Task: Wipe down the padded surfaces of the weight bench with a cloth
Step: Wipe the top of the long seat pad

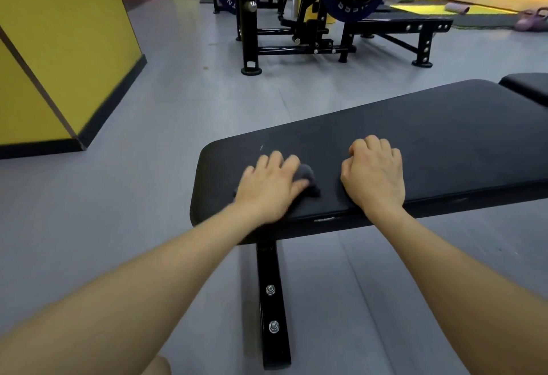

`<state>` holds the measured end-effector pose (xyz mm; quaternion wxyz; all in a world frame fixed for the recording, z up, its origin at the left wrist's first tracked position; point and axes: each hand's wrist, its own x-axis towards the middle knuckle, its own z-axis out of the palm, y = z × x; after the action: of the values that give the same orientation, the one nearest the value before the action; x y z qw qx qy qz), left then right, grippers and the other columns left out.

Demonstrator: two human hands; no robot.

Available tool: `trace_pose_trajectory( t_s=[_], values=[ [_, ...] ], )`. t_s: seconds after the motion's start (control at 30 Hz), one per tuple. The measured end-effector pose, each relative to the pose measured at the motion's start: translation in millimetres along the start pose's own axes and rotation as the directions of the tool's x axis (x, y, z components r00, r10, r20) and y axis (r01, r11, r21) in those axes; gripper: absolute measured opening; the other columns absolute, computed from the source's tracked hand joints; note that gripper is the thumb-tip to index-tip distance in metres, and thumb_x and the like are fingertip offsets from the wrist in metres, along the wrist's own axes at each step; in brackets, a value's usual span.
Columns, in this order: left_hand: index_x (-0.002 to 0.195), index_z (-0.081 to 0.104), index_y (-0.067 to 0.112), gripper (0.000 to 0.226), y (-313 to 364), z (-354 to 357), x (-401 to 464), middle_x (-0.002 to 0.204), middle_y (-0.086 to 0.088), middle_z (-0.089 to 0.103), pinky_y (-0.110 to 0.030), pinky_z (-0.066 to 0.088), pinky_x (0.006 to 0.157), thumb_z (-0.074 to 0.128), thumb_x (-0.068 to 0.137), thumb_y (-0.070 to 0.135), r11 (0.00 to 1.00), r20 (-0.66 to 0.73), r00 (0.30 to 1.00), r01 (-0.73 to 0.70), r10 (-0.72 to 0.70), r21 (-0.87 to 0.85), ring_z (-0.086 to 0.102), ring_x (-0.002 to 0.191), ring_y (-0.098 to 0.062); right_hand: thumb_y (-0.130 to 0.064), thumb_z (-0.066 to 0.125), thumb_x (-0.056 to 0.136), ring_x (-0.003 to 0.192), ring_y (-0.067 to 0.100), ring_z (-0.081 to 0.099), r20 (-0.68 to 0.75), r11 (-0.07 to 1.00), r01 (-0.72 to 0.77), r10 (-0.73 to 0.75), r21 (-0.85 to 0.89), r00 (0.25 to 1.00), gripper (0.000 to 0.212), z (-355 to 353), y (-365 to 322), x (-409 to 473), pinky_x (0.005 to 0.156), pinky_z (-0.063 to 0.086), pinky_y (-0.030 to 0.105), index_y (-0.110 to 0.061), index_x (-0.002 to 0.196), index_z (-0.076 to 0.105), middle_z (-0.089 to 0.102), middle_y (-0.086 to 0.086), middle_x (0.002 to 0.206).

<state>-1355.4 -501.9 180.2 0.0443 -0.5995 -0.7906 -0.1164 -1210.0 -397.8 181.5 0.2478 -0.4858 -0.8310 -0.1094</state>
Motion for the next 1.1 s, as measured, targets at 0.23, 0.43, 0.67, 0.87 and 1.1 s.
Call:
trace_pose_trajectory(
  t_s=[0.23,0.43,0.67,0.87,1.1],
  values=[
    [0.125,0.037,0.021,0.038,-6.3,4.6,47.7,0.13,-0.008,0.037,-0.042,0.03,0.091,0.033,0.097,0.046,0.976,0.043,0.975,0.216,-0.217,0.024,0.034,0.119,-0.029,-0.012,0.042,0.085,0.085,0.028,0.046,-0.021,0.999,0.039,-0.04,-0.007,0.999,0.016,3.2,-0.8,0.5,0.076,0.032,0.037,-0.007,0.088,0.057,0.054,0.009,0.089],
    [0.117,0.039,0.021,0.036,19.7,5.7,22.1,0.121,-0.004,0.041,-0.036,0.029,0.082,0.033,0.096,0.05,0.999,-0.017,0.999,-0.043,0.044,0.013,0.038,0.11,-0.026,-0.012,0.048,0.081,0.078,0.028,0.046,-0.055,0.998,0.059,-0.06,-0.019,0.997,0.009,9.3,0.6,0.8,0.07,0.032,0.038,-0.007,0.08,0.055,0.053,0.009,0.082],
    [0.131,0.037,0.022,0.044,-11.5,12.5,94.4,0.135,-0.009,0.037,-0.044,0.03,0.097,0.032,0.096,0.049,0.969,0.069,0.967,0.244,-0.245,0.022,0.033,0.125,-0.03,-0.014,0.044,0.084,0.082,0.027,0.044,-0.016,0.999,0.05,-0.05,-0.003,0.999,0.011,6.2,-1.2,1.6,0.074,0.032,0.036,-0.009,0.086,0.054,0.051,0.007,0.087],
    [0.128,0.034,0.022,0.04,-0.7,10.5,69.3,0.132,-0.006,0.036,-0.043,0.031,0.092,0.032,0.097,0.048,0.994,0.064,0.992,0.102,-0.104,0.031,0.034,0.121,-0.03,-0.014,0.046,0.08,0.074,0.025,0.035,-0.062,0.998,0.055,-0.056,-0.014,0.997,0.006,9.8,0.0,4.2,0.067,0.026,0.035,-0.009,0.079,0.05,0.049,0.009,0.082],
    [0.125,0.036,0.022,0.042,-15.9,7.3,88.7,0.131,-0.006,0.039,-0.042,0.032,0.094,0.031,0.095,0.052,0.998,0.123,0.99,0.065,-0.065,0.0,0.035,0.122,-0.029,-0.02,0.039,0.09,0.098,0.023,0.043,0.131,0.994,0.105,-0.107,0.021,0.986,0.019,0.0,-6.0,15.6,0.084,0.028,0.034,-0.015,0.103,0.052,0.049,0.002,0.107]
  ],
)
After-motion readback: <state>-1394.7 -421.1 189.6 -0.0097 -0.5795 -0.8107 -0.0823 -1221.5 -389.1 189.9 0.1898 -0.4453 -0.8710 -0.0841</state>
